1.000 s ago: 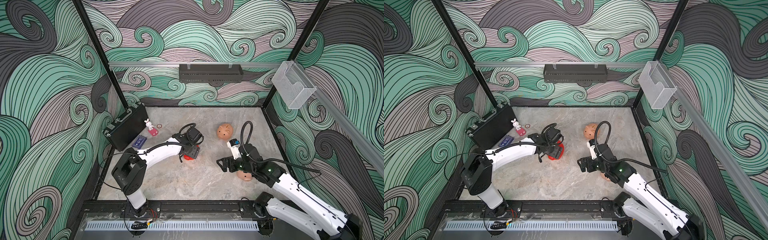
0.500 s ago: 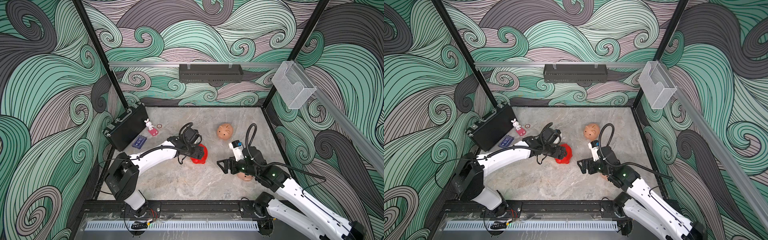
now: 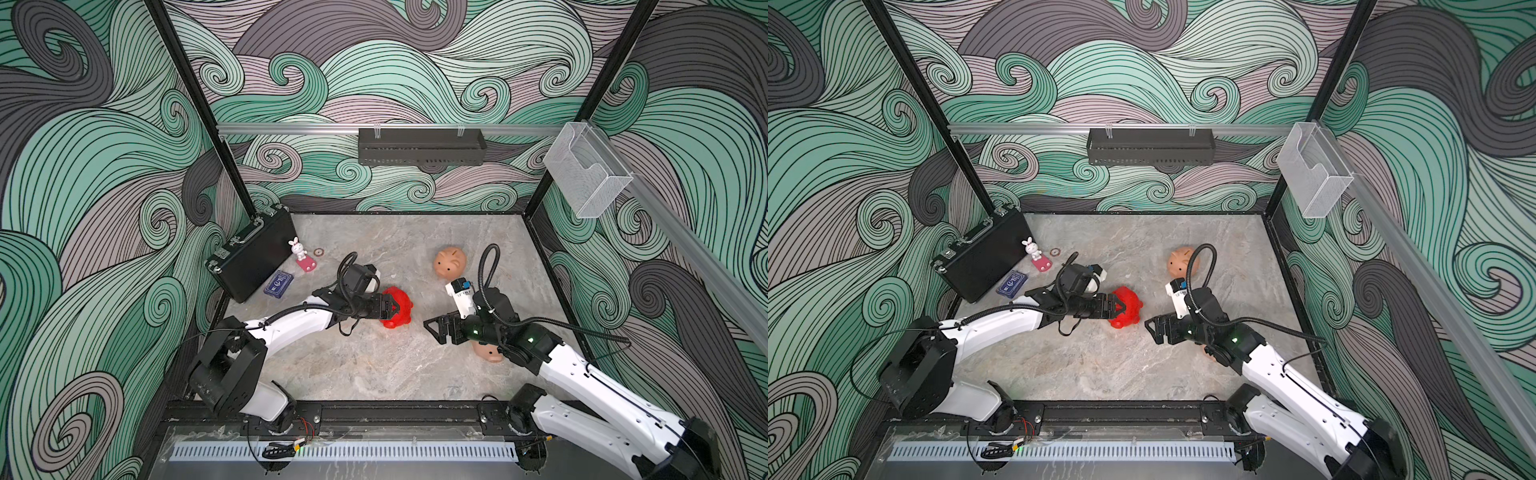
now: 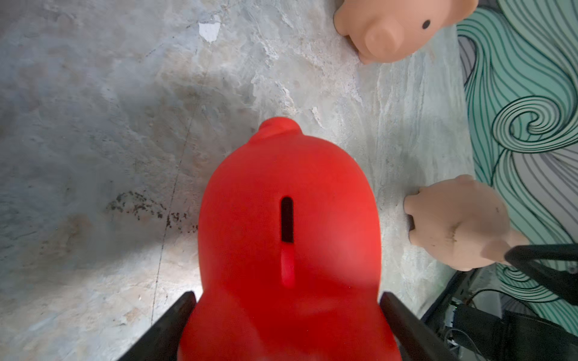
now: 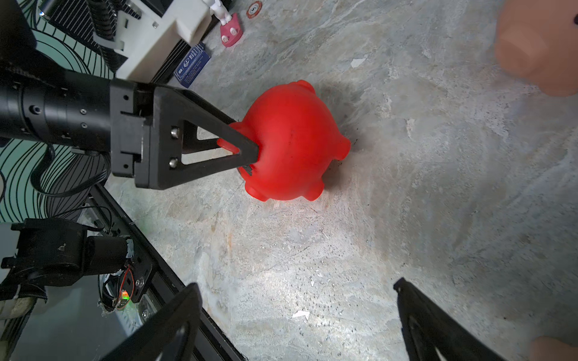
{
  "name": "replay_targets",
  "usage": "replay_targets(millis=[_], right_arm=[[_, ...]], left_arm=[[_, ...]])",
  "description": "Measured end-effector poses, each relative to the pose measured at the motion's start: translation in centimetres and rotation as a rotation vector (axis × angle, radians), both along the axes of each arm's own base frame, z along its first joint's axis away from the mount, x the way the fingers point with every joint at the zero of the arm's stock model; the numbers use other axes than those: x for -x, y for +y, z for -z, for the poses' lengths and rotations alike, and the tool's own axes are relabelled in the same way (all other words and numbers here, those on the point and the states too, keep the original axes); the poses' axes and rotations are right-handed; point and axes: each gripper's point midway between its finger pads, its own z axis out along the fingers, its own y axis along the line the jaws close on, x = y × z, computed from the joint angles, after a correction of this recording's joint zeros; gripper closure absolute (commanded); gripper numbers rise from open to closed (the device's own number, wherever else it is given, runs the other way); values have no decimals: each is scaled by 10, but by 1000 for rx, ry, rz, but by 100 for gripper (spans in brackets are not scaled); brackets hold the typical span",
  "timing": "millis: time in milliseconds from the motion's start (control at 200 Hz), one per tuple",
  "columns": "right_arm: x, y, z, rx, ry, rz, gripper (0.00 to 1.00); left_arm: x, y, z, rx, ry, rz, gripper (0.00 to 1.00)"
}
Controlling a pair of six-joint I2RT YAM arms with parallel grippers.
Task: Open piggy banks
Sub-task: Adjust the piggy bank at the center of the board.
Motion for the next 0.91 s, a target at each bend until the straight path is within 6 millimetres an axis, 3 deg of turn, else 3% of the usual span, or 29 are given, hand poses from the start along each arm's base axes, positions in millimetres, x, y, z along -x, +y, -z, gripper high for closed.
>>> replay_targets(millis=[350,560,695,906], right_arm=[[-14,43,18,12,2,-72,5],[-31,59,29,25,-6,-79,6],[-39,66,31,22,-11,-81,6],[-41,69,35,25,-10,-82,6]], left_arm=[[-4,25,6,187,31,-78,28],[-5,32,9,244,40,-95,19],[-7,35,9,271,42,-101,2],[-13,40,6,289,34,-115,1]])
